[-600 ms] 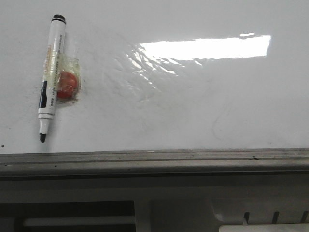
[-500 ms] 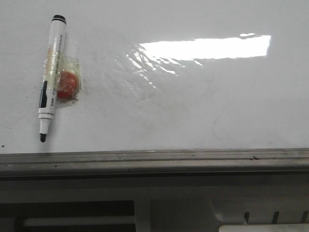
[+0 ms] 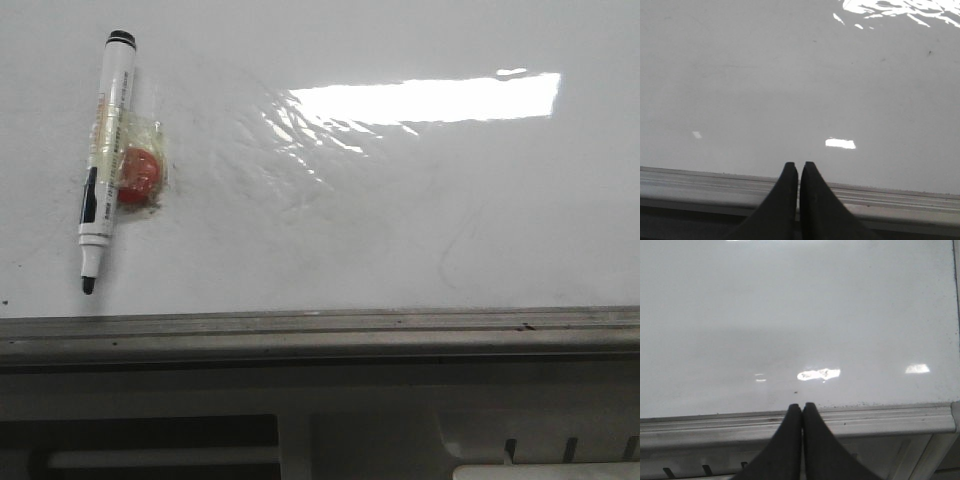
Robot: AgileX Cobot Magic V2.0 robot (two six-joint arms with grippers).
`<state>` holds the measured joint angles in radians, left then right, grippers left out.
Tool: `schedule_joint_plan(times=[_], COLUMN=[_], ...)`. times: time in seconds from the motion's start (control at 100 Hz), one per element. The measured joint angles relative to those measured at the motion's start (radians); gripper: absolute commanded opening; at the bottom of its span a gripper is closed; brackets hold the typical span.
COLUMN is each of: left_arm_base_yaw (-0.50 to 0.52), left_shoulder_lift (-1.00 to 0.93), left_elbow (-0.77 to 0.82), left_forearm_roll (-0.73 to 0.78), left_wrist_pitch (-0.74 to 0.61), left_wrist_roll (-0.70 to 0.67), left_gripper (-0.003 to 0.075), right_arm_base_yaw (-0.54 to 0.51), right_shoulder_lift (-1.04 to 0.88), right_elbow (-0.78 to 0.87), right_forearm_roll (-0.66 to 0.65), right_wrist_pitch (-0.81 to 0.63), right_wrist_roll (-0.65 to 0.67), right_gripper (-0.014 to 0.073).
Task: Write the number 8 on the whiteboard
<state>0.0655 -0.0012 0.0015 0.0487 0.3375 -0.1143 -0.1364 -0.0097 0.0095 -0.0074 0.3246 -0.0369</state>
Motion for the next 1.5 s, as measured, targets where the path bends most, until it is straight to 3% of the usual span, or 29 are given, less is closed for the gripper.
schedule_joint_plan(times=[0.77,1.27,1.5], left_arm_base_yaw=[0.0,0.0,0.0], left_shoulder_lift=[0.0,0.0,0.0], left_elbow=[0.0,0.0,0.0], left_forearm_roll=[0.027,0.314,0.355], left_wrist_pitch=[0.0,-0.025,-0.061], left_wrist_roll=[0.0,0.0,0.0], left_gripper=[-0.002,-0.002,-0.002], right_arm_base_yaw=[0.0,0.0,0.0], right_shoulder_lift=[0.0,0.0,0.0], right_elbow=[0.0,0.0,0.0], right_forearm_roll=[0.0,0.0,0.0], right_wrist_pitch=[0.0,-0.11,-0.171], right_wrist_roll=[0.0,-0.002,-0.002], right_gripper=[-0.0063,-0.0063,-0.0063])
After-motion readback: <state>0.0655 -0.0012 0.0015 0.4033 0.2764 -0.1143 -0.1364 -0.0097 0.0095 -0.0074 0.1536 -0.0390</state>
